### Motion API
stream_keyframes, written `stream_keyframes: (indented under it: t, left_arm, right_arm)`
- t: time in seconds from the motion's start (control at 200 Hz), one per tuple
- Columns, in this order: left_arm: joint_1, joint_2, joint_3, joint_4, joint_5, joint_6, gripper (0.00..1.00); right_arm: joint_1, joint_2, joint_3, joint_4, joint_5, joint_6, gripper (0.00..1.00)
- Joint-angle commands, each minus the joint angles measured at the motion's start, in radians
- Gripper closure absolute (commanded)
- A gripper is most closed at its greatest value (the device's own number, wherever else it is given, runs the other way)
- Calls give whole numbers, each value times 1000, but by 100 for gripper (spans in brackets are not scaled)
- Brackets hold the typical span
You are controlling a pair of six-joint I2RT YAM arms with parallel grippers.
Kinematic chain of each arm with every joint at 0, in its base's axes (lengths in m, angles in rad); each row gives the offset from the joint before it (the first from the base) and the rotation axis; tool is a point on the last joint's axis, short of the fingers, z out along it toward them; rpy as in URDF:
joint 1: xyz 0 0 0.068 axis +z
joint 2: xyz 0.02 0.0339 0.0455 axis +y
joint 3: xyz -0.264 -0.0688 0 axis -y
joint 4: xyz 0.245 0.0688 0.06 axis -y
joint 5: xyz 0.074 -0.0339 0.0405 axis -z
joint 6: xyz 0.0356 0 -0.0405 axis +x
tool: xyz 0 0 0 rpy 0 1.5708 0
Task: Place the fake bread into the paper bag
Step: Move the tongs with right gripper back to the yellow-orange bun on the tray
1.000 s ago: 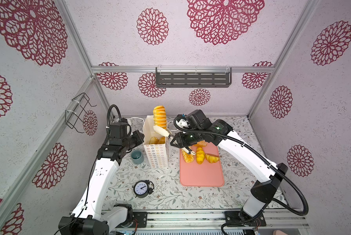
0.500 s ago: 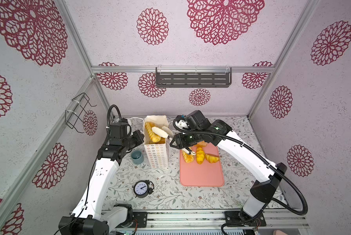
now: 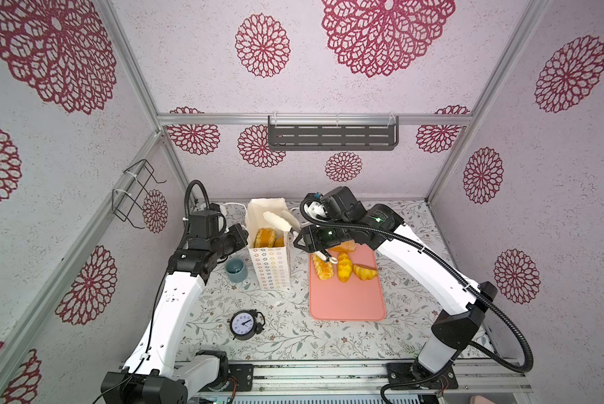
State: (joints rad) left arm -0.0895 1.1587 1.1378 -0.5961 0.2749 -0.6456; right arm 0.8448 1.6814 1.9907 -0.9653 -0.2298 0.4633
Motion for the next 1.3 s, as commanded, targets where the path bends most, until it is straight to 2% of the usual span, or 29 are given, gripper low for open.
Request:
stream_keyframes:
  t: [0.0, 0.085, 0.205, 0.505, 0.66, 1.006, 1.296]
  left_arm:
    - [-14, 15, 17, 16, 6, 6, 72]
    - [-14, 20, 25, 16, 7, 11, 57]
    - [-14, 26, 34, 14, 12, 25, 47]
    - [-16, 30, 27, 8, 18, 40, 51]
    - [-16, 34, 25, 15, 27, 38, 51]
    - [-16, 24, -3, 32, 29, 37, 51]
    - [-16, 29, -6, 51, 39, 37, 51]
  right_arm:
    - [-12, -142, -3, -28, 82, -2, 54]
    - [-38, -228, -89, -33, 108, 18, 54]
    - [-99, -365, -259, -26, 119, 61, 54]
    - [-286, -638, -730, -25, 93, 185, 54]
    - [-416, -686, -920, 36, -30, 207, 54]
    - [-661, -732, -1110, 129, -282, 245, 54]
    - [-807, -758, -1214, 134, -386, 237, 53]
